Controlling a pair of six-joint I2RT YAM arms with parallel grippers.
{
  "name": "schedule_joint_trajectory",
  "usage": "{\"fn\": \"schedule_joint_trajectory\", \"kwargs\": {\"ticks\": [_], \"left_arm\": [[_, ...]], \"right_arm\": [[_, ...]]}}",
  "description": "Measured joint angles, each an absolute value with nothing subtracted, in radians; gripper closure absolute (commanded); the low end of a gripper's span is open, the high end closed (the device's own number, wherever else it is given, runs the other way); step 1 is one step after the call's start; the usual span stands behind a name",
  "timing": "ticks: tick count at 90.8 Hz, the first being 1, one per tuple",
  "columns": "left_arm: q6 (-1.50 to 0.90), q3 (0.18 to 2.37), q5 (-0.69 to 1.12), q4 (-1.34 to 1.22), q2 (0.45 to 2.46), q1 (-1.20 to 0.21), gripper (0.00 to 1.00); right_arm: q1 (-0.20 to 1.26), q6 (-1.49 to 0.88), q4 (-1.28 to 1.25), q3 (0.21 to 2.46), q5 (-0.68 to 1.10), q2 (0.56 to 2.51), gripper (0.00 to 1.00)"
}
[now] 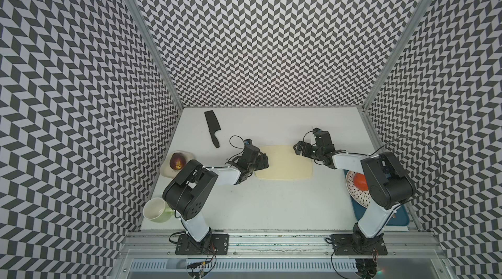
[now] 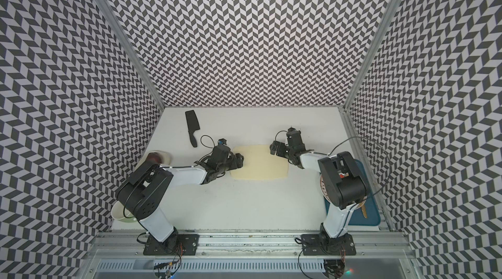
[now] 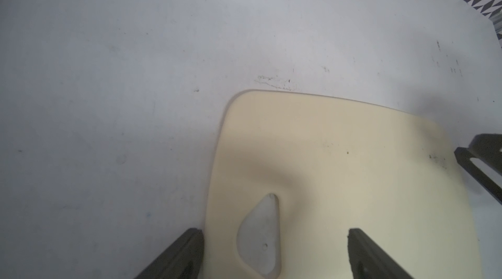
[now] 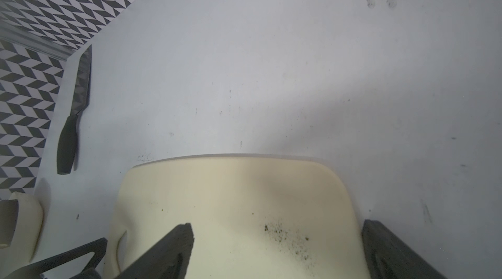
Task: Align the knife with the edge of the cutting board
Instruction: Adjust the work surface at the center of the board.
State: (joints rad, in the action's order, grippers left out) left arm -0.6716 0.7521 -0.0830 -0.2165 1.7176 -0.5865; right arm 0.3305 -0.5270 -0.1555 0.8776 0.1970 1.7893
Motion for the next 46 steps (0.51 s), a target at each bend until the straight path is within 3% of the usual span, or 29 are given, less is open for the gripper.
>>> {"fn": "schedule_joint_trajectory", "kwargs": {"ticks": [46], "left_arm": [[-0.671, 0.747, -0.140, -0.192, 1.708, -0.540, 0.12]], "right_arm": [[0.391, -0.547, -0.179, 0.920, 0.195, 1.834, 0.00]]}}
